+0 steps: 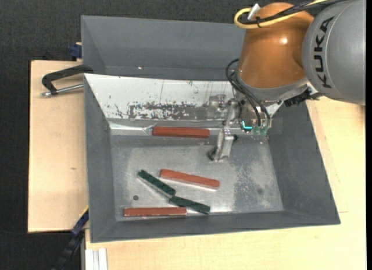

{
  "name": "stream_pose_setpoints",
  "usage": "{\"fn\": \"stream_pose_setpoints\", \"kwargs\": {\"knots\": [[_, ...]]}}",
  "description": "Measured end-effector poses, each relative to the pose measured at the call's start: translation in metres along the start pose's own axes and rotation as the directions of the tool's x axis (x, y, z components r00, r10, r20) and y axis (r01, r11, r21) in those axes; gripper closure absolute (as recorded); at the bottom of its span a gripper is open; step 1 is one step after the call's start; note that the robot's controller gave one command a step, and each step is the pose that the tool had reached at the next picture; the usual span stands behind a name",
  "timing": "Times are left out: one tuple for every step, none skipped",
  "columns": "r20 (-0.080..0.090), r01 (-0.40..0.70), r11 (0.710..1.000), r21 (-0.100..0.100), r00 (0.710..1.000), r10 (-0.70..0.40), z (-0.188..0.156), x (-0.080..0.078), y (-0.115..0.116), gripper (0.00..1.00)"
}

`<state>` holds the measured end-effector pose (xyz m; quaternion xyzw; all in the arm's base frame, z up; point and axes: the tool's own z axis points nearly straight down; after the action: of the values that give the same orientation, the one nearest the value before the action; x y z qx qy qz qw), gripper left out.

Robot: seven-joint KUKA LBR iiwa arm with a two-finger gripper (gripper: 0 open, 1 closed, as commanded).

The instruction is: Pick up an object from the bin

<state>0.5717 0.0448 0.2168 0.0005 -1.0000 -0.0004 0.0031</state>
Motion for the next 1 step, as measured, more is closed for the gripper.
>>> {"fn": "stream_pose_setpoints", "kwargs": {"knots": [[0.009, -0.001, 1.0, -0.001, 1.0, 0.001, -0.0045, -0.0016, -0.0002, 0.0]]}}
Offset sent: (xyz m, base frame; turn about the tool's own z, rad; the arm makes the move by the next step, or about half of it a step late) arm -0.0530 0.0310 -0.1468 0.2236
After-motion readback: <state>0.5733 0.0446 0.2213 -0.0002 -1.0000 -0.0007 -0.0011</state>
